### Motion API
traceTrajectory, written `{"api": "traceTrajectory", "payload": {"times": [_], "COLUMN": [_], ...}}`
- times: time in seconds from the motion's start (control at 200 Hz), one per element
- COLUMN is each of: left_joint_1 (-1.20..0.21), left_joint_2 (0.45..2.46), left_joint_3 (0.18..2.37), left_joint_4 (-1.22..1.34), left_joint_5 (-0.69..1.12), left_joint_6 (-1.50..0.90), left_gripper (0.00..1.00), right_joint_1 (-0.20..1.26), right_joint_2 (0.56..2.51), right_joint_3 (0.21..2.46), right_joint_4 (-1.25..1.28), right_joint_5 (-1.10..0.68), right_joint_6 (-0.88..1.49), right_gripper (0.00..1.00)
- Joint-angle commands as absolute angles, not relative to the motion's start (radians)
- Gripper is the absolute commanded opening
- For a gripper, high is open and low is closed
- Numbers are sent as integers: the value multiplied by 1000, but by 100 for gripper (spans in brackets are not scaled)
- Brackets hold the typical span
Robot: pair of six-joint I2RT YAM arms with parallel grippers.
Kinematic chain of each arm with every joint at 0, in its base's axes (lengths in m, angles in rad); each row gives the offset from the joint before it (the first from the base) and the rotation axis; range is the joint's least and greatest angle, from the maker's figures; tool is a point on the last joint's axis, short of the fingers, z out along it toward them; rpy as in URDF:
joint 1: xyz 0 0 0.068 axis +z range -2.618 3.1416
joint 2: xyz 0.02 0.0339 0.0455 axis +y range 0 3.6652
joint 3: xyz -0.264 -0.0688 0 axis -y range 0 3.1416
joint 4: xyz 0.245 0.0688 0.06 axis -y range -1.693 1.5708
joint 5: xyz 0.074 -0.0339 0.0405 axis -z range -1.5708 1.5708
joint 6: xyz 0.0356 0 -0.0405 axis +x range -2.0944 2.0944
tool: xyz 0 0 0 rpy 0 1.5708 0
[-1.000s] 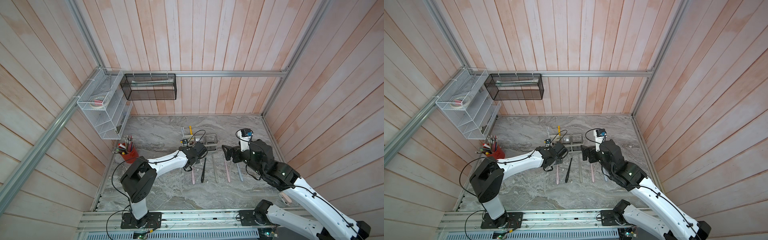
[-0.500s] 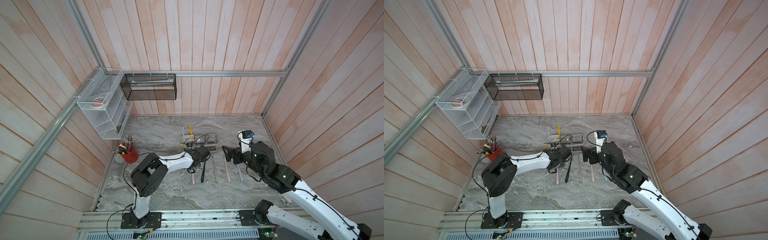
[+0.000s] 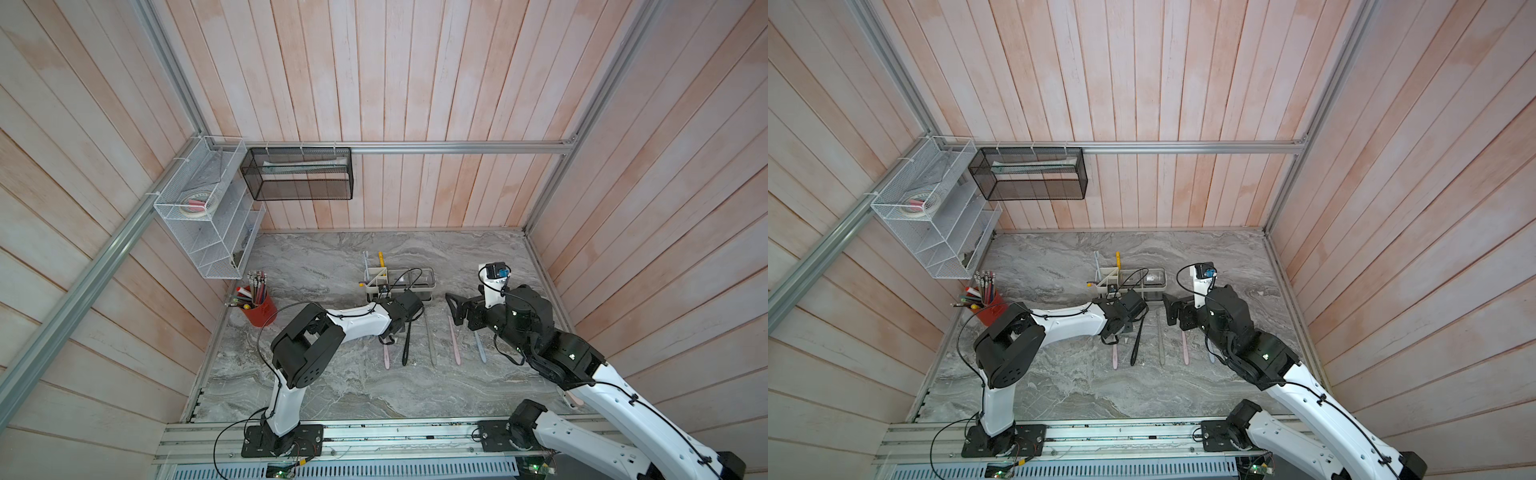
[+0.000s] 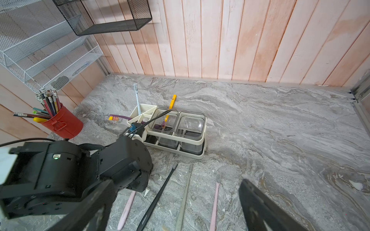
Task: Place the toothbrush into the toothbrush holder
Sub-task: Pick up the toothbrush from the center of the board.
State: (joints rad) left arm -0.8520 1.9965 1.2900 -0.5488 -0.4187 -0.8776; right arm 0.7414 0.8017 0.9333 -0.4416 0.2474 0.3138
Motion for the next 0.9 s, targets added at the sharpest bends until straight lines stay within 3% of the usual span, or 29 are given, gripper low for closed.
{"api": "traceTrajectory", "payload": {"times": [0.0,0.235,0.3,0.475,0.71,0.895], "left_joint_1": [-839,-836,-836,-833,-833,-838], "left_joint_2": [2046,2055,2055,2055,2035,1989], "left_joint_3": [1302,1301,1297,1295,1295,1283], "left_joint_4": [-542,-545,-549,-560,-573,-594], "left_joint_5": [-408,-413,-418,-428,-434,-437], "left_joint_6": [-866,-869,-868,-877,-882,-895], "left_gripper": [43,36,28,24,0,0], "right_joint_1": [738,739,738,739,739,740], "right_joint_2": [791,790,790,793,790,781], "right_joint_3": [931,937,937,943,957,960], "right_joint_4": [-435,-440,-440,-438,-453,-472], "right_joint_5": [236,224,221,206,191,171], "right_joint_6": [321,325,325,333,346,363], "right_gripper": [98,98,98,98,98,98]}}
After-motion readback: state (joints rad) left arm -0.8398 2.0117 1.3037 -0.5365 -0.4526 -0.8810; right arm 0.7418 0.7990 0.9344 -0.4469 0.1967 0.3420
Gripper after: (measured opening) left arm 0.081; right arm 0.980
